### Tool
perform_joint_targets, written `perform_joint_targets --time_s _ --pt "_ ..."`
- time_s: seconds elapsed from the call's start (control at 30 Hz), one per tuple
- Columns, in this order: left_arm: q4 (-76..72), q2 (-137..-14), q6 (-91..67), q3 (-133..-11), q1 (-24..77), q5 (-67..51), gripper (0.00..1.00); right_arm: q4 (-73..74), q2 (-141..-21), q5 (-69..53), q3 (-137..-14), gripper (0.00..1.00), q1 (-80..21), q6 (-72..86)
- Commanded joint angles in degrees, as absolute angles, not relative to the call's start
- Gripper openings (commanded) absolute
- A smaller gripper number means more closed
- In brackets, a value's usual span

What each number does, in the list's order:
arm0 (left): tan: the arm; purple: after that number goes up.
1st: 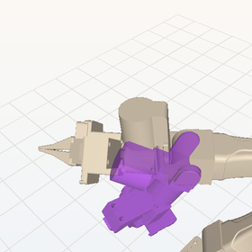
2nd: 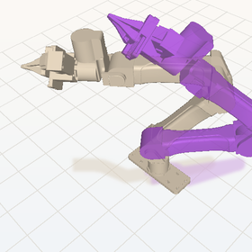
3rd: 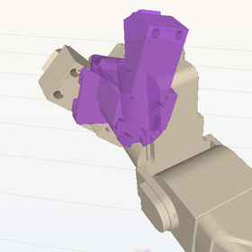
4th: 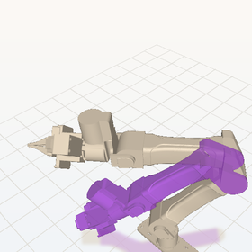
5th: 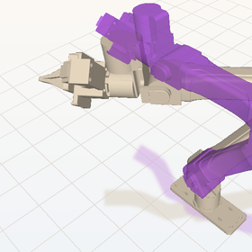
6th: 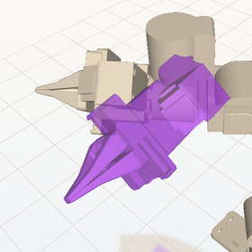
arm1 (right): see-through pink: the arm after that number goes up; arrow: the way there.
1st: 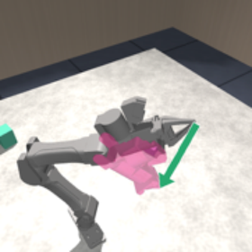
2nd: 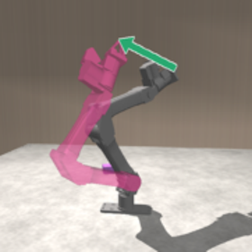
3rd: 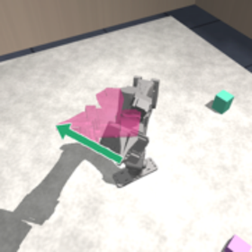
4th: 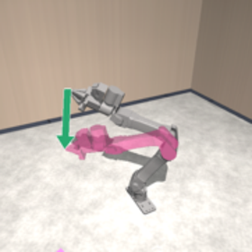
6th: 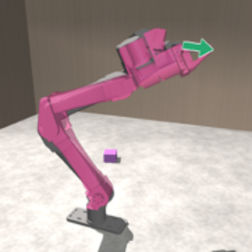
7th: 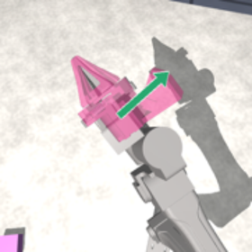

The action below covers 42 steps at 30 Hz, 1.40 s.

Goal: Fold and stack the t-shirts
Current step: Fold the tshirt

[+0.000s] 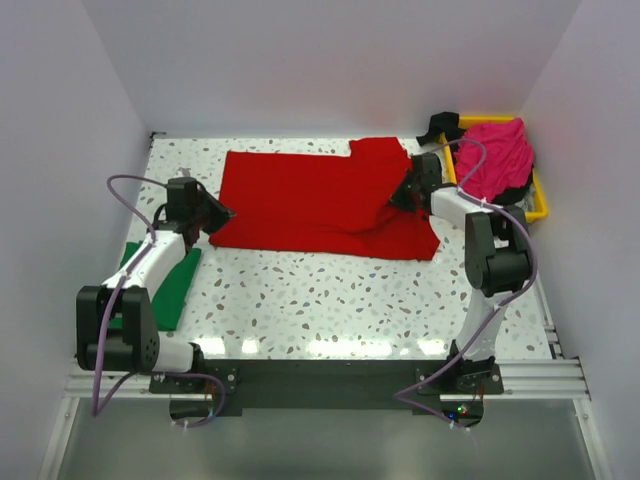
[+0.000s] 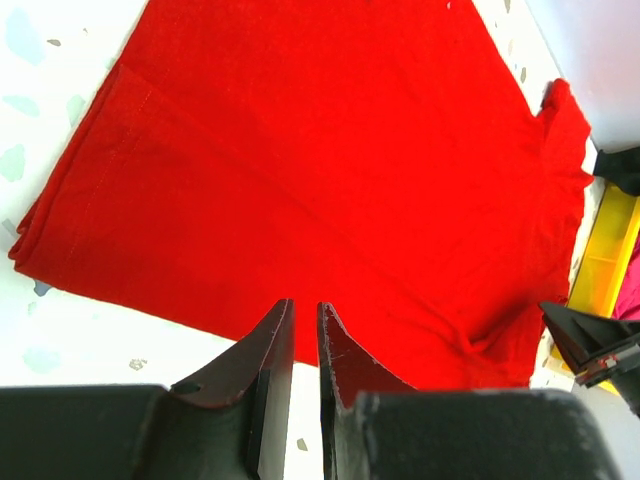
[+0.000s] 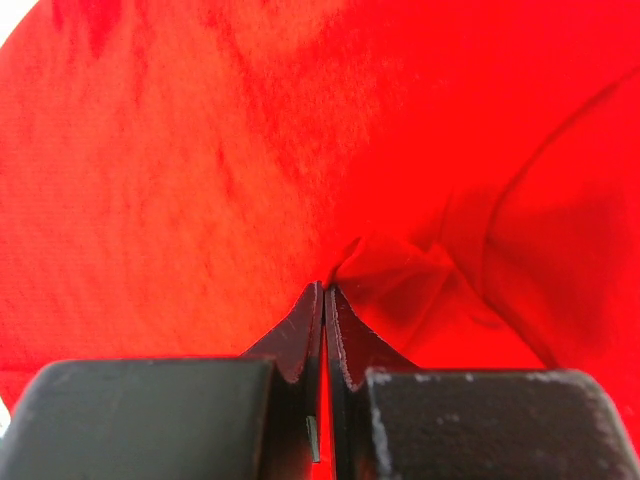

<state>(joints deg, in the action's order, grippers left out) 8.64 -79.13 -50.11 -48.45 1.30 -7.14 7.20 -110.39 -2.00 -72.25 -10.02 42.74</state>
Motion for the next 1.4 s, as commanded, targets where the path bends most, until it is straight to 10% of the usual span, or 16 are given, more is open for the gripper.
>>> perform_joint_targets --time_s 0.0,0.73,1.03,1.37 --pt "6.94 -80.24 -48.60 -49.22 1.49 -8.79 0.19 7.29 -112.23 -0.44 -76.02 0.00 -10.28 44.38" --pt "6.86 -80.86 -48.51 -48.34 1.50 -8.35 0.19 0.79 -116.19 -2.99 -79.27 0.04 -10.28 44.21" --pt "4.66 -82.26 -50.27 -47.98 1.76 -7.82 0.21 2.10 -113.13 -3.43 -79.63 0.46 -10.28 40.97" --pt "11.05 -91.66 -52.03 -57.29 3.78 2.78 0.23 10.80 -106.18 -0.18 -81.29 0.53 -14.67 32.27"
